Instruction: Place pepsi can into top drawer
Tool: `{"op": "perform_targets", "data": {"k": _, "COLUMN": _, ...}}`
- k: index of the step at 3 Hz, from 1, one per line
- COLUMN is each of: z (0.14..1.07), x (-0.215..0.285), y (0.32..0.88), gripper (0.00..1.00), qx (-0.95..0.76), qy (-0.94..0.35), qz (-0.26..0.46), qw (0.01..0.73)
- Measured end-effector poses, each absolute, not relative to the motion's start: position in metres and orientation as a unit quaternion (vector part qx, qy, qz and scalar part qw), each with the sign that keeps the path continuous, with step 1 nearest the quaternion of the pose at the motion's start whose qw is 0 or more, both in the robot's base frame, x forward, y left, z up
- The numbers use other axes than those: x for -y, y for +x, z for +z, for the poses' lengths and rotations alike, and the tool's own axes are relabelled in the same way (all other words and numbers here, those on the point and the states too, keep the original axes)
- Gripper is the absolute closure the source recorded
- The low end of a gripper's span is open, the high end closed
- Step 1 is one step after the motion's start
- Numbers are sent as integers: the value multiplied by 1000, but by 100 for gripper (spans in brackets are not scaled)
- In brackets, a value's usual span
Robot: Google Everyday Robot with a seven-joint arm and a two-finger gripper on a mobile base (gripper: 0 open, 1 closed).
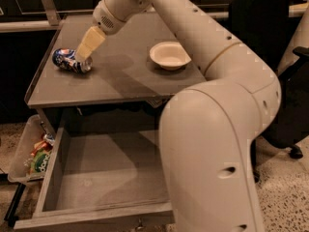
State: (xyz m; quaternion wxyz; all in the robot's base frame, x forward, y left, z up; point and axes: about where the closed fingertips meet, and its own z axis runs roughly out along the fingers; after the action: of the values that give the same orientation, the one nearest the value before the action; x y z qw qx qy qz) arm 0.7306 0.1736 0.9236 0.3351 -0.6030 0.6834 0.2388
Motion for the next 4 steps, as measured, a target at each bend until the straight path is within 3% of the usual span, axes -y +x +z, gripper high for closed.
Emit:
{"op": "perform_targets", "data": {"k": 1, "z": 919, "x": -188, "y": 731, "gripper": 0, "qx": -695, "qy": -626, "qz": 207, "qw": 287}}
{"op": "perform_targets", "data": {"k": 4, "z": 915, "x": -222, "y": 744, "gripper": 0, "qx": -694, "qy": -619, "qz": 230, "qw": 288}}
